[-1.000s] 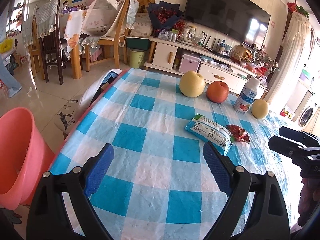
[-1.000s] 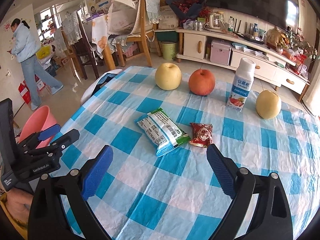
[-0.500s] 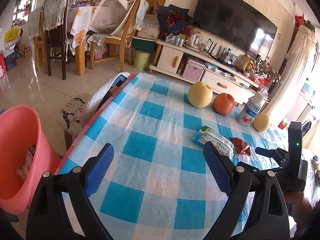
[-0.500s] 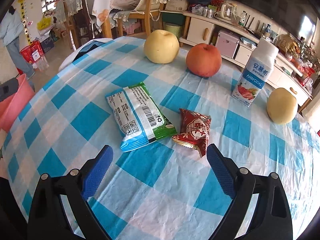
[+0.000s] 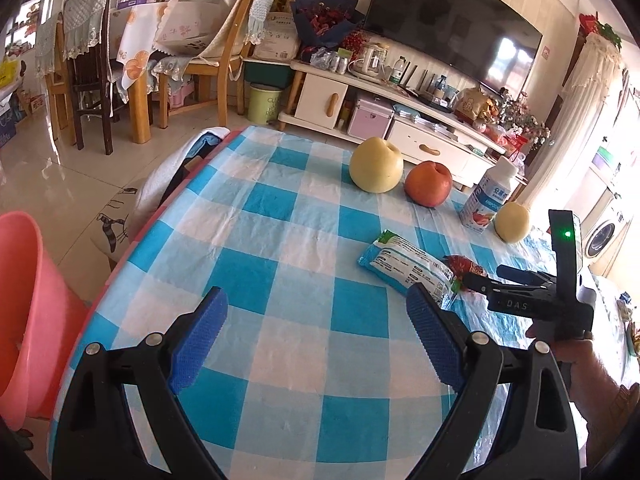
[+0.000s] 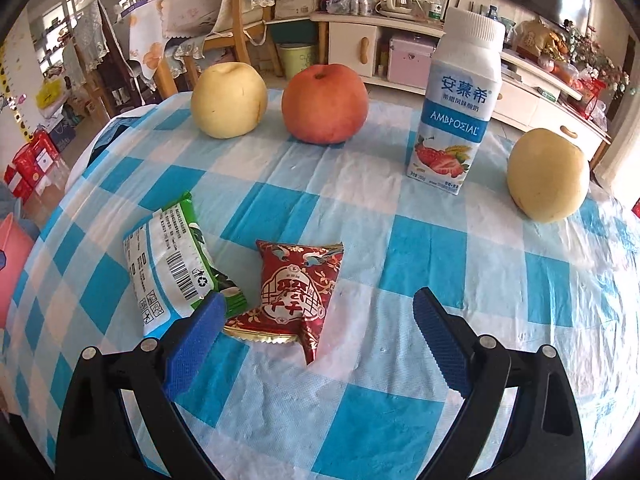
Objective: Collect trash
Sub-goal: 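Grasp the small red snack wrapper with the right tool while the left tool approaches the green-white packet, then grasp the green-and-white packet with the left tool while the right tool holds the red wrapper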
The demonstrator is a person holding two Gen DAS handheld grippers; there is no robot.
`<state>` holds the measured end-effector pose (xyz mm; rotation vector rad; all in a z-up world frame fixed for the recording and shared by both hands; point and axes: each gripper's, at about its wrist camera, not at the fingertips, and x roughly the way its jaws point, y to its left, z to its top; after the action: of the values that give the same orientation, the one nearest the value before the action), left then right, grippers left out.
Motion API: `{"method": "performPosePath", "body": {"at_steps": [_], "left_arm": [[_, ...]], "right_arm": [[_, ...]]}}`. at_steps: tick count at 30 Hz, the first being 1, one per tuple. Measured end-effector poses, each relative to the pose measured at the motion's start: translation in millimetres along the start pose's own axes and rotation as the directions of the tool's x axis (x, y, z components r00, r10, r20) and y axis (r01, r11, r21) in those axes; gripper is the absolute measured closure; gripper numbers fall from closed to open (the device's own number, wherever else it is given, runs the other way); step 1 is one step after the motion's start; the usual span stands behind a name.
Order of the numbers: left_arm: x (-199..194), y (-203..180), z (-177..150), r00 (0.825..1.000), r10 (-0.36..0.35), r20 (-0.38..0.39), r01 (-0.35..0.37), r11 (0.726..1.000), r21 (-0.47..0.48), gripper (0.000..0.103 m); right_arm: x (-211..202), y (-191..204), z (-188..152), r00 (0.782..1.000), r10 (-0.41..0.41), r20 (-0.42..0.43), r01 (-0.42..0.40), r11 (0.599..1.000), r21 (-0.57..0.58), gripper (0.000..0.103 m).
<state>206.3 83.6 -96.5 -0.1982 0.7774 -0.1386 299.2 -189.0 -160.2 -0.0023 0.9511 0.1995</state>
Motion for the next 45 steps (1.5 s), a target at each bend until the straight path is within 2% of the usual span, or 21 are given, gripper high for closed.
{"method": "performPosePath", "body": {"at_steps": [1, 2, 7, 13, 21, 27, 36, 40, 45], "left_arm": [[2, -3, 0, 1.000, -0.003, -0.005, 0.003, 1.000, 0.002, 0.012], [4, -6, 0, 1.000, -0.007, -0.009, 0.007, 1.000, 0.002, 0.012], [17, -22, 0, 0.999, -0.033, -0.033, 0.033, 0.999, -0.003, 0.012], [36, -44, -2, 0.996, -0.056, -0.063, 0.056, 0.998, -0.003, 0.012], [70, -72, -8, 0.992, -0.074, -0.104, 0.068, 0.996, -0.060, 0.012], [83, -96, -14, 0.992, -0.072, -0.103, 0.064, 0.995, -0.076, 0.012], [113, -124, -6, 0.994, 0.036, -0.101, -0.044, 0.996, -0.072, 0.012], [131, -126, -2, 0.989, 0.066, -0.133, -0.077, 0.994, -0.081, 0.012], [145, -129, 3, 0.980, 0.140, -0.144, -0.146, 0.989, -0.036, 0.012]], "right_arm": [[1, 2, 0, 1.000, 0.005, -0.002, -0.005, 1.000, -0.002, 0.018], [2, 4, 0, 1.000, 0.000, -0.008, -0.001, 1.000, -0.009, 0.031], [4, 8, -1, 1.000, -0.011, -0.011, 0.011, 1.000, -0.029, 0.057], [-3, 0, -5, 1.000, -0.020, -0.010, 0.020, 1.000, -0.011, 0.060], [-27, -26, -4, 0.999, -0.032, 0.038, 0.029, 0.997, 0.070, 0.061], [-32, -30, -9, 0.998, -0.054, 0.039, 0.052, 0.998, 0.048, 0.062], [-46, -22, -15, 0.997, -0.035, 0.066, 0.036, 0.999, -0.013, 0.063], [-48, -27, -17, 0.998, -0.019, 0.066, 0.020, 1.000, -0.009, 0.065], [-44, -34, -21, 0.999, -0.002, 0.046, 0.002, 1.000, 0.005, 0.066]]}}
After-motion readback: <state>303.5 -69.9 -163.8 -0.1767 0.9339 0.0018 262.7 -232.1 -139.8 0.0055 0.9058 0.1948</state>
